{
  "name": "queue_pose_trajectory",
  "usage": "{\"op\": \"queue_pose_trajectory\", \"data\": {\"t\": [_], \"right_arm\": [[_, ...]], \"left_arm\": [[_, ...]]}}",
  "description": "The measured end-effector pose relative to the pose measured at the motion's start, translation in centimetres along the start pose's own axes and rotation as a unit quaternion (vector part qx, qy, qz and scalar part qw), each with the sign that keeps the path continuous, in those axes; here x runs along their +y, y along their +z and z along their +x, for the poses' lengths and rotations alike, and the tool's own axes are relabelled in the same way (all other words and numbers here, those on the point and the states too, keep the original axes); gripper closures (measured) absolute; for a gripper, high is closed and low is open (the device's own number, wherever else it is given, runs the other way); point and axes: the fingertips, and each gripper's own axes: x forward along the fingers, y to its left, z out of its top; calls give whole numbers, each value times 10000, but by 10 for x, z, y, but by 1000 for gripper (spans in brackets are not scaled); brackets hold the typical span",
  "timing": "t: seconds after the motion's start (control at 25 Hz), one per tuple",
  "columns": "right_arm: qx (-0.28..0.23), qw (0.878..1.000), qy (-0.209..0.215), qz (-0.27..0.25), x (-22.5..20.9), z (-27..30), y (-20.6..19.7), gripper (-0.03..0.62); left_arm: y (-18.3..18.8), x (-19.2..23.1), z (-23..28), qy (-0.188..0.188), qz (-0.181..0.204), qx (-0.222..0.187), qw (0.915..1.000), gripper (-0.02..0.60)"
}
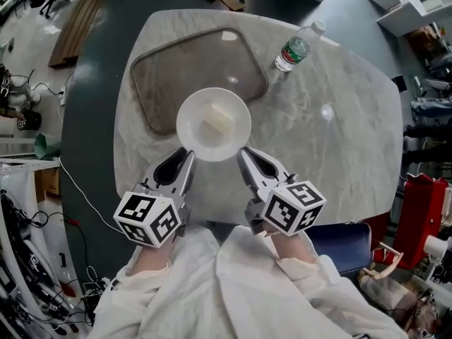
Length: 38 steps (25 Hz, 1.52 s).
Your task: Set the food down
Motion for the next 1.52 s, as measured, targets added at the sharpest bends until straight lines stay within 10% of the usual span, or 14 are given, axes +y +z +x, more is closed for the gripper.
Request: {"op": "queue_pose_trajectory", "data": {"t": [1.52], "right_arm": [[785, 9966, 209, -132, -68, 160, 50, 579]], "left_arm": [[50, 113, 118, 596, -210, 109, 9979, 512]]}}
